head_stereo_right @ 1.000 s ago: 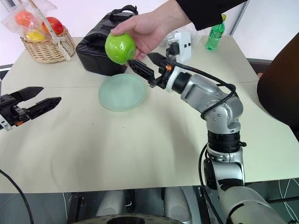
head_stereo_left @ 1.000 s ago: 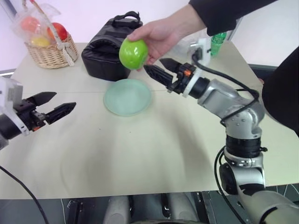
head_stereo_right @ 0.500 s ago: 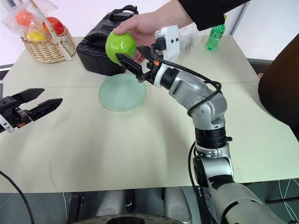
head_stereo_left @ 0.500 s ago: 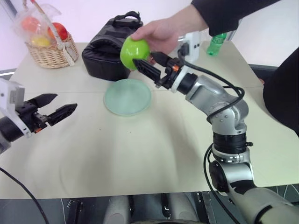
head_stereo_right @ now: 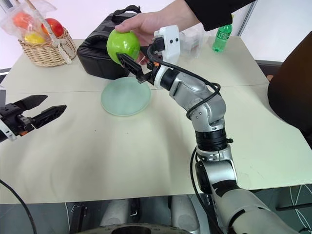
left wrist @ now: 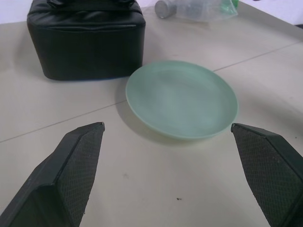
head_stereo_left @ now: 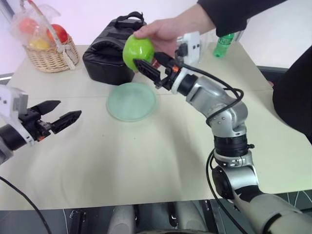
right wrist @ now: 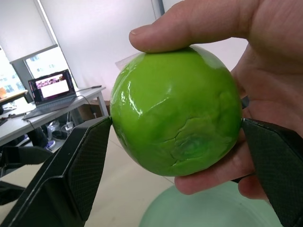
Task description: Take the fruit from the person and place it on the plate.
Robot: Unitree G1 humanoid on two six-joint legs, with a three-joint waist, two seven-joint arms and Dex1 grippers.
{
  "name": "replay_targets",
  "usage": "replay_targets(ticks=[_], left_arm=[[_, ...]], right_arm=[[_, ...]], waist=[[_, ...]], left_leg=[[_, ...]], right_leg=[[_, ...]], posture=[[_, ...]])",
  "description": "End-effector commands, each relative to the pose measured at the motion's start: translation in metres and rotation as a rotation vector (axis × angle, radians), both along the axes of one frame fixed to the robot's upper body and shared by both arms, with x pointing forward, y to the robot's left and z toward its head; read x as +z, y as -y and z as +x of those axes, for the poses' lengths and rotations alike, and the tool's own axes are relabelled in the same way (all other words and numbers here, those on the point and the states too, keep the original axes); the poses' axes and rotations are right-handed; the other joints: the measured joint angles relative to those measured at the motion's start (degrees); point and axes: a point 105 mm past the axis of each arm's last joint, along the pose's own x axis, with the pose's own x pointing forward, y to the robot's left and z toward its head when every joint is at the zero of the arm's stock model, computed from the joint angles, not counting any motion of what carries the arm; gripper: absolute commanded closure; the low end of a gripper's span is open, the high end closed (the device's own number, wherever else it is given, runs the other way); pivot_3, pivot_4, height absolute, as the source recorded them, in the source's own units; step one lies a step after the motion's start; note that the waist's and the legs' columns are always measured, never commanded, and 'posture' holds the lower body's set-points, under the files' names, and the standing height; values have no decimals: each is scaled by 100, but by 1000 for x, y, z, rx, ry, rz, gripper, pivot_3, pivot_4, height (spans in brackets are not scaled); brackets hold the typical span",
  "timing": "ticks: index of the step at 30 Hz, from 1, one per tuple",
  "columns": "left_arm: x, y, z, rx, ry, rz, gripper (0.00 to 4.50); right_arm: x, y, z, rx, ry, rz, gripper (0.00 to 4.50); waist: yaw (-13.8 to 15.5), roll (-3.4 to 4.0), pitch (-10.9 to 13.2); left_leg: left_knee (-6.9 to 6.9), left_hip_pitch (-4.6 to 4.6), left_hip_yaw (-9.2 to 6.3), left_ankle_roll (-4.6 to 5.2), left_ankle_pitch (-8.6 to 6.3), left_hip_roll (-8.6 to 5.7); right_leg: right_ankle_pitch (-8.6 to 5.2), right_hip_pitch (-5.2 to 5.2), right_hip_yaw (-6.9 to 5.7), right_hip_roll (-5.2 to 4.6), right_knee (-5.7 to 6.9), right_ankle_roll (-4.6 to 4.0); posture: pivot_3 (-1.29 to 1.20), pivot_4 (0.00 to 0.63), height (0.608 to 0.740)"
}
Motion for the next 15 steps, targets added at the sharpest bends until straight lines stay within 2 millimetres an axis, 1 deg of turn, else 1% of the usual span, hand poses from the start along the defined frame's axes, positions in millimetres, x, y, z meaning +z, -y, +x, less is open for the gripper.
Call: replay_targets(ticks=[1, 2, 3, 5, 8, 11, 13, 15], left_arm=[[8, 0, -3, 7, 45, 21, 0], [8, 0, -3, 9, 45, 22, 0], [8, 0, -3, 9, 45, 22, 0], [8, -1, -3, 10, 45, 21, 0], [7, -1, -2, 11, 44, 21, 0], [6, -1, -2, 11, 42, 21, 0], [6, -1, -2, 13, 41, 22, 0], [5, -1, -1, 14, 39, 21, 0]], right_arm=[[17, -5, -9, 33, 67, 31, 1660], [18, -5, -10, 34, 68, 30, 2026], [18, -5, -10, 35, 68, 31, 2239], [18, -6, -10, 38, 68, 32, 2457], [18, -6, -10, 38, 66, 31, 2550], [17, -7, -10, 39, 65, 28, 2550], [15, -10, -13, 59, 72, 4, 2550], [5, -17, -24, 122, 97, -80, 2550]], waist=[[-7, 0, 0], [-9, 0, 0], [-9, 0, 0], [-10, 0, 0], [-10, 0, 0], [-10, 0, 0], [-10, 0, 0], [-11, 1, 1]], left_leg=[[0, 0, 0, 0, 0, 0], [-1, 0, 0, 0, 0, 0], [-1, 0, 0, 0, 0, 0], [-2, 0, 0, 0, 0, 0], [-2, 0, 0, 0, 0, 1], [-2, 0, 0, 0, 0, 1], [-3, 0, 0, 0, 0, 1], [-3, 0, 1, 0, 0, 1]], right_leg=[[0, 0, 0, 0, 0, 0], [0, 0, 0, 0, 0, 1], [0, -1, 0, 0, 0, 1], [0, -1, 0, 0, -1, 1], [0, -1, 0, -1, -1, 0], [0, -1, 0, -2, -1, 0], [-3, -2, 0, -2, -2, -5], [-5, -2, 0, -2, -2, -8]], posture=[[0, 150, 740], [0, 150, 740], [0, 150, 740], [0, 150, 740], [0, 150, 740], [0, 150, 740], [0, 150, 740], [0, 150, 740]])
